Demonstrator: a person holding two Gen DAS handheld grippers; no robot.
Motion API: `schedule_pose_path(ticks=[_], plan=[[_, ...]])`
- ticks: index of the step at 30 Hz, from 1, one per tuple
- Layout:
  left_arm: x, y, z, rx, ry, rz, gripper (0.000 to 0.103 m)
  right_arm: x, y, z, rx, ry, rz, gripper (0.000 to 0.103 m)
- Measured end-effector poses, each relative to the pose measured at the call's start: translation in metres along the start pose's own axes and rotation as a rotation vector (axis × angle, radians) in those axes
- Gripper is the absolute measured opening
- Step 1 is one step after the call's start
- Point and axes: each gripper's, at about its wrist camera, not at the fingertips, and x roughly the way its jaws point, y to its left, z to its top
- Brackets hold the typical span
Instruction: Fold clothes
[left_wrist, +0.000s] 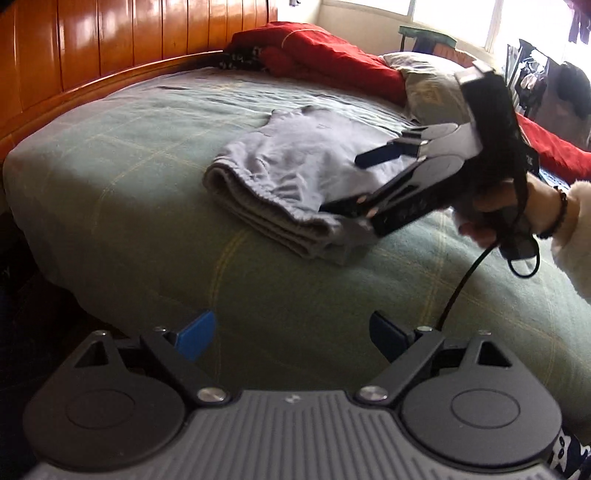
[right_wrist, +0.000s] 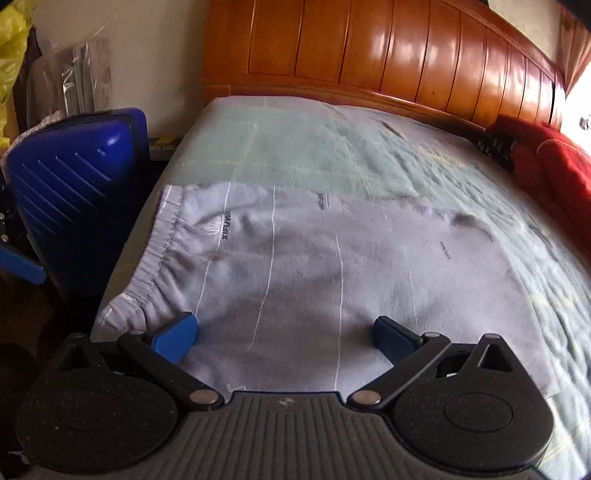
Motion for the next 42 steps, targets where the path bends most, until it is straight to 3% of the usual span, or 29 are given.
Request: schedule_pose_path(ticks=[5, 9, 14, 18, 21, 26, 28, 33, 42], plan=[[0.000, 0.000, -0.002, 0.034, 0.007, -0.023, 0.091, -0.005, -0.008, 0.031, 0.053, -0.051, 0.035, 0.103], [-0.004, -0.006, -0.003, 0.060, -0.005, -0.027, 0.091, 0.023, 0.003, 0.057, 0.035, -0.057, 0.037, 0.103], [-0.014, -0.011, -0.003, 0.061, -0.020, -0.023, 0.091, 0.061, 0.018, 0.066, 0.000, 0.014, 0.019, 0.103], [-0.027, -0.020, -0.002, 0.085, -0.031, -0.002, 0.091, 0.032, 0.010, 0.066, 0.073, -0.002, 0.019, 0.103], [-0.039, -0.033, -0.002, 0.102, -0.051, -0.011, 0.092, -0.004, 0.009, 0.058, 0.085, -0.027, -0.037, 0.103], [-0.069, -0.058, -0.008, 0.110, -0.125, -0.041, 0.097, -0.023, 0.007, 0.033, 0.147, 0.034, -0.016, 0.103], [-0.083, -0.070, -0.011, 0.123, -0.171, -0.026, 0.099, -0.023, 0.006, 0.022, 0.204, 0.083, 0.003, 0.103], [-0.108, -0.092, -0.019, 0.119, -0.240, 0.049, 0.102, -0.068, 0.012, 0.002, 0.291, 0.057, -0.046, 0.103], [-0.129, -0.113, -0.017, 0.104, -0.186, 0.047, 0.102, -0.167, 0.046, -0.050, 0.310, 0.103, -0.145, 0.103]])
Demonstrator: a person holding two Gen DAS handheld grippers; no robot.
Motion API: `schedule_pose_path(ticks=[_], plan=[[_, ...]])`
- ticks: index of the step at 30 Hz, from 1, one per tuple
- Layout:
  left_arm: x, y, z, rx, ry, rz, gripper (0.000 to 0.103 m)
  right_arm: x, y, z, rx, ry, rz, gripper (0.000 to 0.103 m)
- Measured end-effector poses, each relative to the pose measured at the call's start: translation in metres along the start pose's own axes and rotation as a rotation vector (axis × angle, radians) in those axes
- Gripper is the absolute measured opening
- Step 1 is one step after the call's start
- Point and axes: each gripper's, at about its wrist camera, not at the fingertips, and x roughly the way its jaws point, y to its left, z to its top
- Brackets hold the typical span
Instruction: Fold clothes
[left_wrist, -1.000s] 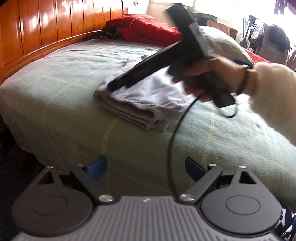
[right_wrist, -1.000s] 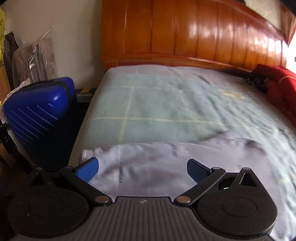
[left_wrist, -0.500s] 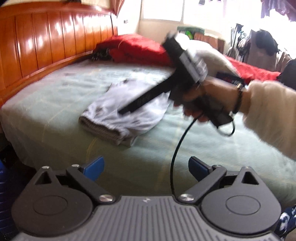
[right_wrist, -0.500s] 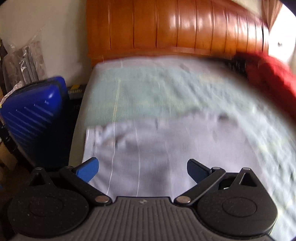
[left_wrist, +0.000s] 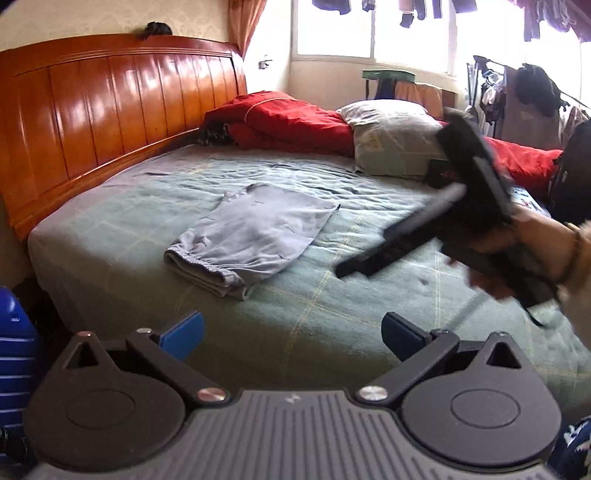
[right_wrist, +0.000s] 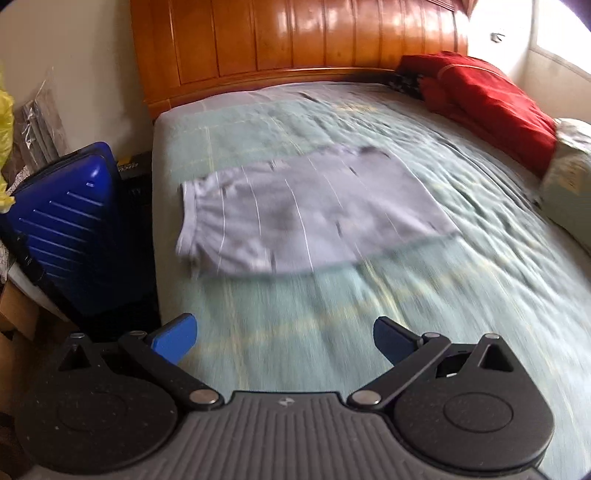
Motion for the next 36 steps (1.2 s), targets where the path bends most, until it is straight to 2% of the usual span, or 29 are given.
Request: schedule_pose_path(ticks=[7, 15, 23, 36], plan=[[0.003, -0.021, 0.002, -0.022, 0.022, 0.018, 0.102, -0.059, 0.012, -0.041, 0.058, -0.054, -0.027, 0.103], [0.010, -0.038, -0.006, -0.055, 0.066, 0.045, 0.102, -0.076, 0.018, -0.069, 0.084, -0.061, -0.055, 0.103], [0.013, -0.031, -0.008, -0.102, 0.111, 0.088, 0.102, -0.084, 0.015, -0.071, 0.104, -0.100, -0.086, 0.103], [0.015, -0.035, -0.007, -0.110, 0.109, 0.069, 0.102, -0.090, 0.019, -0.070, 0.105, -0.127, -0.073, 0.103]])
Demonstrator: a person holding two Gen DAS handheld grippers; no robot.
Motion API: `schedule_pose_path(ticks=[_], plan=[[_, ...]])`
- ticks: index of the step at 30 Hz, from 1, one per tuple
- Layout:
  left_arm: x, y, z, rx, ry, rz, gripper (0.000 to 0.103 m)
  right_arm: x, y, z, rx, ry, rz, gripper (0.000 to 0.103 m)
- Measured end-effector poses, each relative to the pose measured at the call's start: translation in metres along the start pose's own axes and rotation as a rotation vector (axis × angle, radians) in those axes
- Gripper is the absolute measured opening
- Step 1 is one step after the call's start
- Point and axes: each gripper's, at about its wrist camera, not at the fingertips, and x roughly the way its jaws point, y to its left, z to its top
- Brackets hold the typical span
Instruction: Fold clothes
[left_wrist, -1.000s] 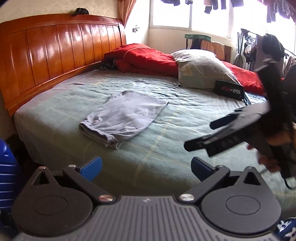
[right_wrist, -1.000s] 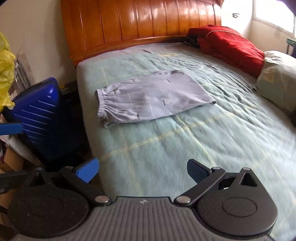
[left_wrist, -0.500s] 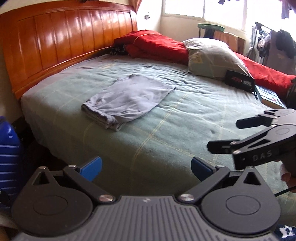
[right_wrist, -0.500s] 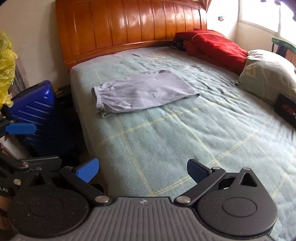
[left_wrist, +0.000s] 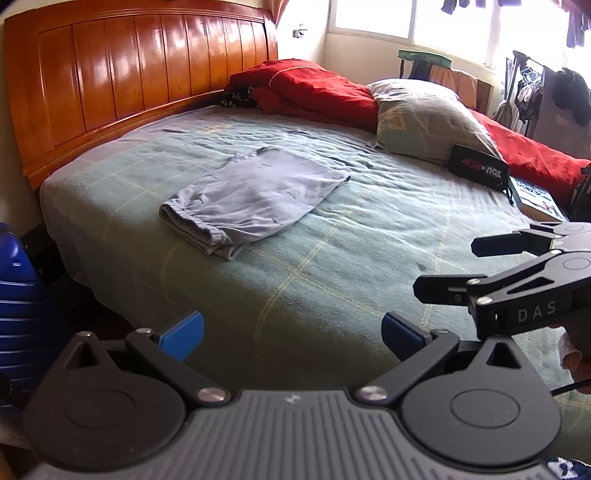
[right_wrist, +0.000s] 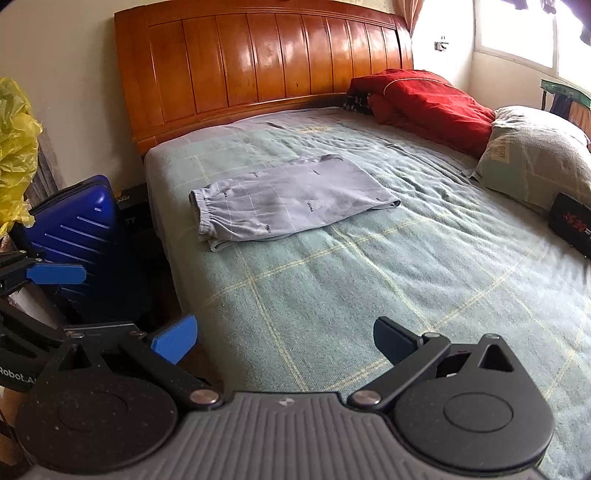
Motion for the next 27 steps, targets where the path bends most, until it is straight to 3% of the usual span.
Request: schedule_pose_path(ticks=[27], plan=[[-0.0024, -0.0037, -0.0013, 0.004, 0.003, -0.010, 0.102, -0.0029, -0.0010, 0.0006, 0.002, -0.009, 0.000, 0.103]])
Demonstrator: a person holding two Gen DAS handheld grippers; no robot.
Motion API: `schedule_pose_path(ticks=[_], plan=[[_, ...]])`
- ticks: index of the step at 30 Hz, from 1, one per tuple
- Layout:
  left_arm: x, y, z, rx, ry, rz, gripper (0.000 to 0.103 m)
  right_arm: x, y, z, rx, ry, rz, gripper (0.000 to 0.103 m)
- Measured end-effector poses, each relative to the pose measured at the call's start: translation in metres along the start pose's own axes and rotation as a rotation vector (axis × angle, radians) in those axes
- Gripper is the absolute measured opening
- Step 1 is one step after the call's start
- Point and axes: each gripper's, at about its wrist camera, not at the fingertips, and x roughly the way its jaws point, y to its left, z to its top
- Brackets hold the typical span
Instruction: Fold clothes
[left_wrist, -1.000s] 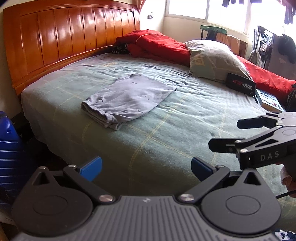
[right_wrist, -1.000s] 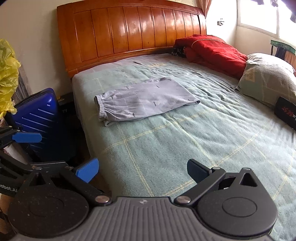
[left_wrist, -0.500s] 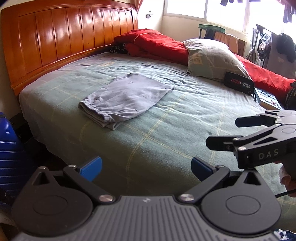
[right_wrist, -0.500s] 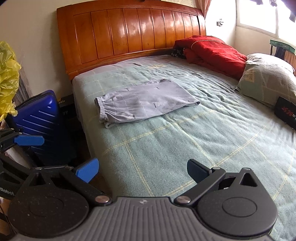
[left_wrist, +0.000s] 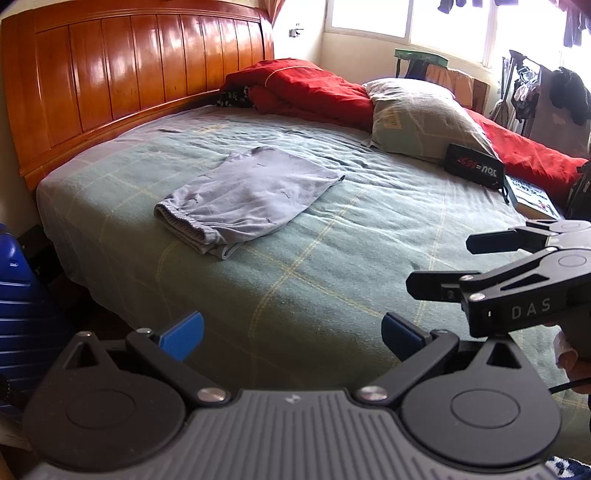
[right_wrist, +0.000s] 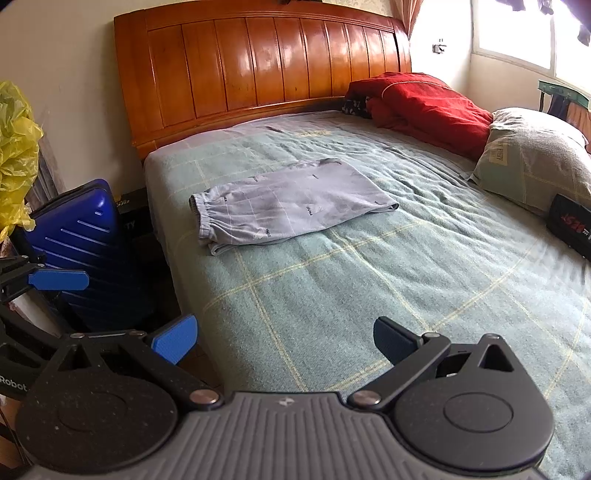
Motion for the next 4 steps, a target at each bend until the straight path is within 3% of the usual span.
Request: schedule_pose_path(ticks=[4], plan=[[-0.0002, -0.0002, 0.0000, -0.001, -0.002, -0.007, 0.102, 0.0000, 0.0001, 0.0001, 0.001, 0.000, 0.003, 0.103]])
